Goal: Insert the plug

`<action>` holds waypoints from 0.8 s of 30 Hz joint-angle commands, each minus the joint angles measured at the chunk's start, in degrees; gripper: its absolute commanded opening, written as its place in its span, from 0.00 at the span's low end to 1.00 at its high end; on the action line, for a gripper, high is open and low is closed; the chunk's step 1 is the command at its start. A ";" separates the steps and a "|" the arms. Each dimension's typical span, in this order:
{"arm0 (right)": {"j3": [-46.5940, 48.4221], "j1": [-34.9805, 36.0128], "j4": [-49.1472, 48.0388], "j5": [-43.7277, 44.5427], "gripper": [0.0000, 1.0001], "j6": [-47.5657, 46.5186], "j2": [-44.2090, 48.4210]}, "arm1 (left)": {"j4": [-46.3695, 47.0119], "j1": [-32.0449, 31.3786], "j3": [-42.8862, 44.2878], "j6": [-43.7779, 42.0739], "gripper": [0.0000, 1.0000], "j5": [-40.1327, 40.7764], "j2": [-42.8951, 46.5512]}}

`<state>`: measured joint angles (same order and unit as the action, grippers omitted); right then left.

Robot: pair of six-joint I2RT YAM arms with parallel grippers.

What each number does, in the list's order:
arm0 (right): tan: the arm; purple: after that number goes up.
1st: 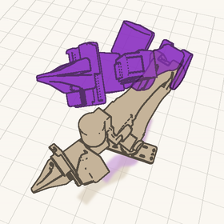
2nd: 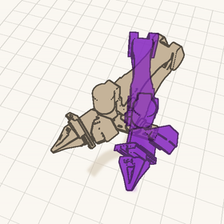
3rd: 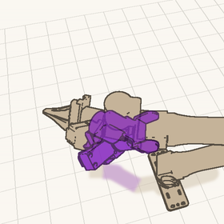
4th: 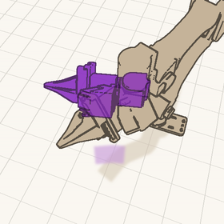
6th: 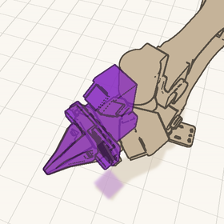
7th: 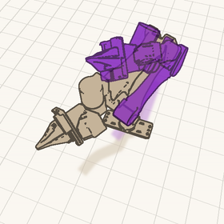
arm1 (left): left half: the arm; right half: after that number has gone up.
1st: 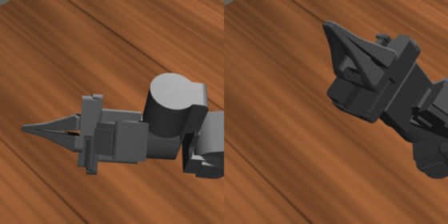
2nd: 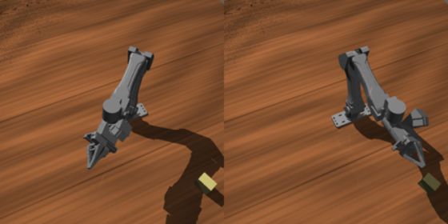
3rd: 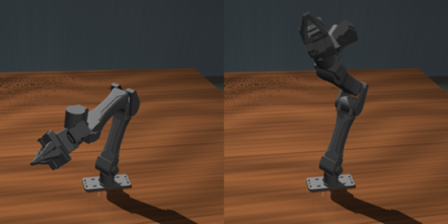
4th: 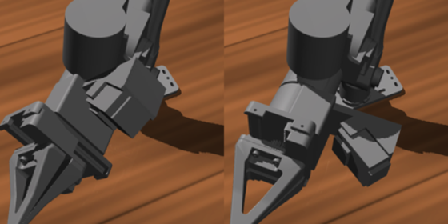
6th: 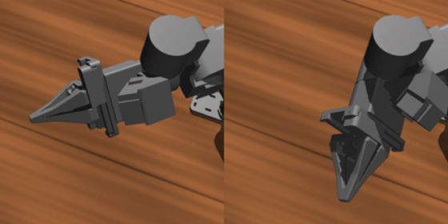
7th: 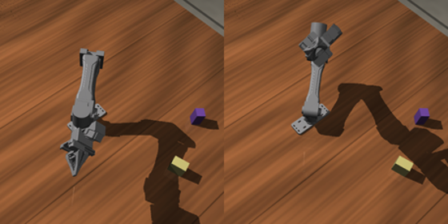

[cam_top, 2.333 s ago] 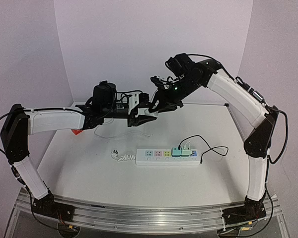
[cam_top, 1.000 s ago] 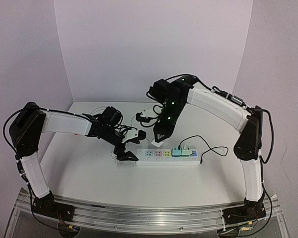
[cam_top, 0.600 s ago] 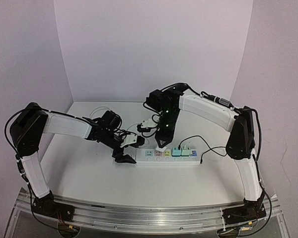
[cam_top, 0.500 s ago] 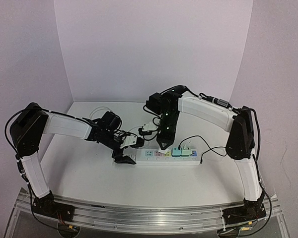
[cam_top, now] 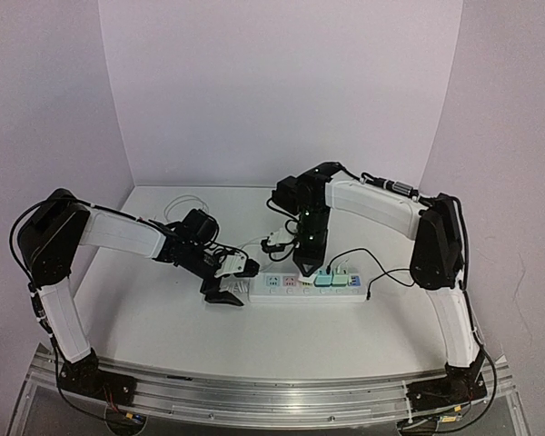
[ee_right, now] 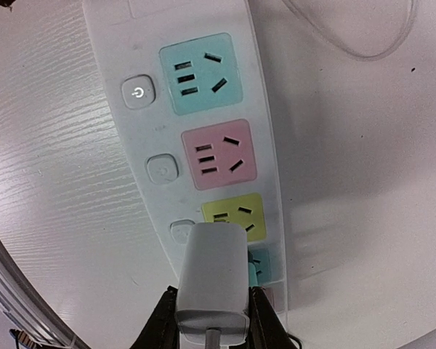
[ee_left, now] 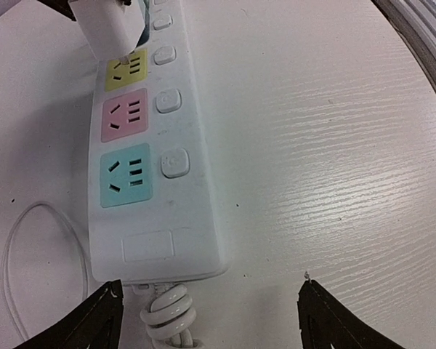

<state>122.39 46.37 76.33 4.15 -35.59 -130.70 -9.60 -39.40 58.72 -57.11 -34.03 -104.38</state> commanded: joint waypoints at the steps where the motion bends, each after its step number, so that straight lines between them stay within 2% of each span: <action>1: 2.54 0.09 4.82 1.04 0.00 -0.39 -2.48 | 1.43 0.23 -0.23 -1.05 0.83 -1.41 0.49; 17: 4.83 1.95 10.42 9.44 0.00 -3.38 -4.08 | 1.07 0.54 -1.97 -5.93 0.82 -2.94 2.05; 24: 5.52 2.88 12.59 8.80 0.00 -4.10 -4.43 | 0.88 0.55 -1.09 -6.41 0.82 -3.44 1.30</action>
<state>125.79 48.31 76.40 12.22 -38.40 -134.19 -8.97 -39.18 56.86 -61.88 -35.65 -104.25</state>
